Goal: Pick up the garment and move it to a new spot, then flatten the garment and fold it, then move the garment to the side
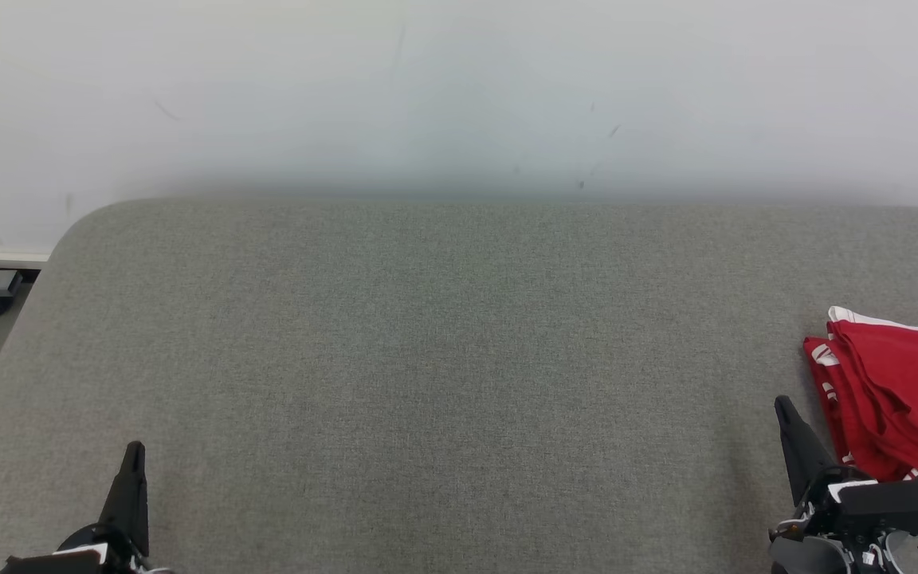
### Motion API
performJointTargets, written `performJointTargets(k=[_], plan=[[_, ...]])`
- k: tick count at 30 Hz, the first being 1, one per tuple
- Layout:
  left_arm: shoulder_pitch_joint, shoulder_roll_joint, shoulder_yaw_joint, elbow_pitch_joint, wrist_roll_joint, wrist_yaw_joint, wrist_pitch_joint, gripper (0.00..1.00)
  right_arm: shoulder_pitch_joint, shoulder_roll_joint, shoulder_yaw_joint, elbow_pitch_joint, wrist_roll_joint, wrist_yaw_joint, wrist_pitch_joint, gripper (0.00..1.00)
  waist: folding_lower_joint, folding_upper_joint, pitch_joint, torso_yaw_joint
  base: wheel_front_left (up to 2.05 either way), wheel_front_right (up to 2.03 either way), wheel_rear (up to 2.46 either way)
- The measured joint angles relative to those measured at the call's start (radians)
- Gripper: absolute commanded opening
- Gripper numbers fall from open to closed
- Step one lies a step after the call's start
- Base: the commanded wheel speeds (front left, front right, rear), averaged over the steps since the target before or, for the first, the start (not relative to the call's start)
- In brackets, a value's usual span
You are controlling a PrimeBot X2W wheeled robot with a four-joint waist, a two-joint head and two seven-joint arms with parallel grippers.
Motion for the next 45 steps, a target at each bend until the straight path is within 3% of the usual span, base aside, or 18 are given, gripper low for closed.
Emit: performJointTargets(k=[45], plan=[[0.000, -0.001, 0.000, 0.002, 0.000, 0.000, 0.000, 0.00, -0.013, 0.000, 0.000, 0.001, 0.000, 0.005, 0.000, 0.00, 0.0000, 0.0000, 0.000, 0.000, 0.00, 0.00, 0.00]])
